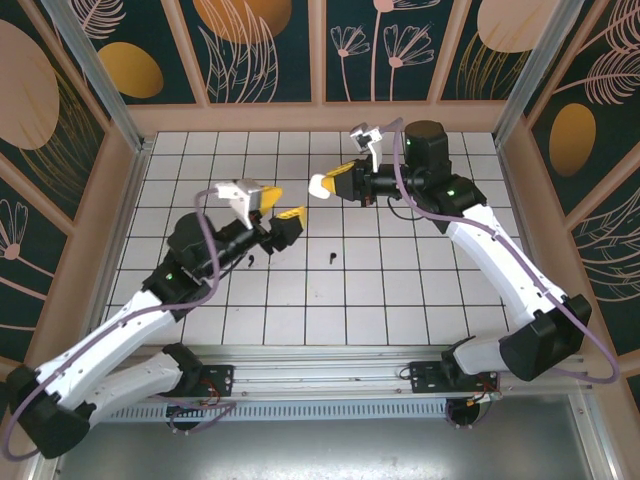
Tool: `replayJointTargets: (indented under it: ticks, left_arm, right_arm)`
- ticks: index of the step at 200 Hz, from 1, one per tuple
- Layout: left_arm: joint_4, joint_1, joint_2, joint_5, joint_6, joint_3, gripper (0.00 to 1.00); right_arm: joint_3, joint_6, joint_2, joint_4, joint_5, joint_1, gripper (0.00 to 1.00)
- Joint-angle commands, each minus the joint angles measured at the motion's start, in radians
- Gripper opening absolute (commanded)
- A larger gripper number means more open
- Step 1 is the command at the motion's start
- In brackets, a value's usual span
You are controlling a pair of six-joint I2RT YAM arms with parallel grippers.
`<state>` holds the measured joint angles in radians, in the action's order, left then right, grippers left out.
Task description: Insert the wireless bluetooth earbuds into the charging case
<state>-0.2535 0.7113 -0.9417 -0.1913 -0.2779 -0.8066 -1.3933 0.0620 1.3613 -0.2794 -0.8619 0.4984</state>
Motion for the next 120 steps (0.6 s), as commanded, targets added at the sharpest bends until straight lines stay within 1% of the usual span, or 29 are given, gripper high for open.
replayJointTargets:
  ticks: [1, 8, 18, 27, 41, 56, 72, 78, 85, 96, 110, 120]
  left_arm:
    - [-0.011, -0.005, -0.041, -0.115, 0.036, -0.028, 0.76]
    - [-0.056, -0.004, -0.042, -0.124, 0.012, -0.018, 0.81]
    - [-0.130, -0.004, -0.032, -0.124, -0.022, 0.006, 0.92]
    - [-0.196, -0.004, -0.019, -0.105, -0.053, 0.036, 0.96]
    - [-0.224, -0.005, -0.001, -0.095, -0.054, 0.054, 0.98]
    - [-0.158, -0.004, -0.001, -0.138, 0.017, 0.029, 0.99]
    - [-0.100, -0.005, -0.012, -0.157, 0.057, 0.004, 0.94]
    - [-0.087, -0.005, -0.021, -0.166, 0.061, -0.004, 0.89]
    - [-0.075, -0.004, -0.033, -0.182, 0.058, -0.015, 0.86]
    - [-0.067, -0.005, -0.059, -0.238, 0.051, -0.033, 0.82]
    - [-0.063, -0.004, -0.102, -0.307, 0.033, -0.056, 0.74]
    - [-0.064, -0.006, -0.126, -0.337, 0.022, -0.071, 0.70]
  right_arm:
    - [-0.039, -0.130, -0.014, -0.036, -0.055, 0.014, 0.02]
    - [-0.035, -0.142, -0.017, -0.043, -0.053, 0.015, 0.02]
    - [-0.025, -0.155, -0.026, -0.047, -0.047, 0.014, 0.03]
    - [-0.012, -0.163, -0.036, -0.044, -0.039, 0.014, 0.02]
    - [0.014, -0.166, -0.053, -0.024, -0.044, 0.014, 0.01]
    - [0.044, -0.166, -0.070, 0.007, -0.068, 0.014, 0.01]
    - [0.053, -0.174, -0.071, 0.009, -0.093, 0.015, 0.01]
    - [0.051, -0.180, -0.069, 0.005, -0.105, 0.015, 0.01]
    - [0.050, -0.186, -0.068, 0.002, -0.121, 0.015, 0.01]
    - [0.048, -0.189, -0.069, 0.005, -0.139, 0.016, 0.01]
    - [0.041, -0.189, -0.067, 0.002, -0.157, 0.015, 0.01]
    - [0.030, -0.194, -0.062, -0.013, -0.165, 0.018, 0.01]
